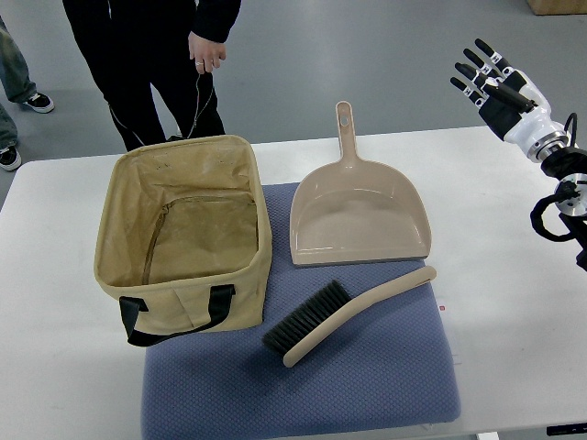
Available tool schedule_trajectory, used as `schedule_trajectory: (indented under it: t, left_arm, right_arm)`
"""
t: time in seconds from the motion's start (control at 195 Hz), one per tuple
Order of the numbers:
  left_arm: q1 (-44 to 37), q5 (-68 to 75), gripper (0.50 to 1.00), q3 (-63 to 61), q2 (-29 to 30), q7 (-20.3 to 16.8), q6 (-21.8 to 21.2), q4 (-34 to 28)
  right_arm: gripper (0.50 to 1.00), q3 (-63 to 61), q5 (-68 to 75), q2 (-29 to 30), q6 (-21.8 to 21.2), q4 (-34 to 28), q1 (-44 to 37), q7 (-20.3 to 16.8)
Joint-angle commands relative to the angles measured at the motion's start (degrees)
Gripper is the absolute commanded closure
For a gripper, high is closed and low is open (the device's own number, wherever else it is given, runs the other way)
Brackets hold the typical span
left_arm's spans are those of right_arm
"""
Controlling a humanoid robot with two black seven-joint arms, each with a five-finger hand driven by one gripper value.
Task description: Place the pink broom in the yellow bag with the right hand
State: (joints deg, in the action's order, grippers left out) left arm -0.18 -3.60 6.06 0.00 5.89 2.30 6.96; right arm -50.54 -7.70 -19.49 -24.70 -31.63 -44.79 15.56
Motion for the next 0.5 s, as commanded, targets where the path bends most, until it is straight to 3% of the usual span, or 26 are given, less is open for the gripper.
schedule_trajectory:
  t: [0.0,0.493]
  left_arm:
    - [0.0,0.0,0.500,0.0,0.0,0.0,0.0,-0.1]
    - [0.0,0.0,0.500,0.0,0.0,0.0,0.0,-0.1]
  right_arm:
    - [0.572,0.0,0.0,0.0,0.0,0.0,-0.1,-0.1]
    - [0.572,0.0,0.2,-0.3,0.6,0.1,-0.8,0.0]
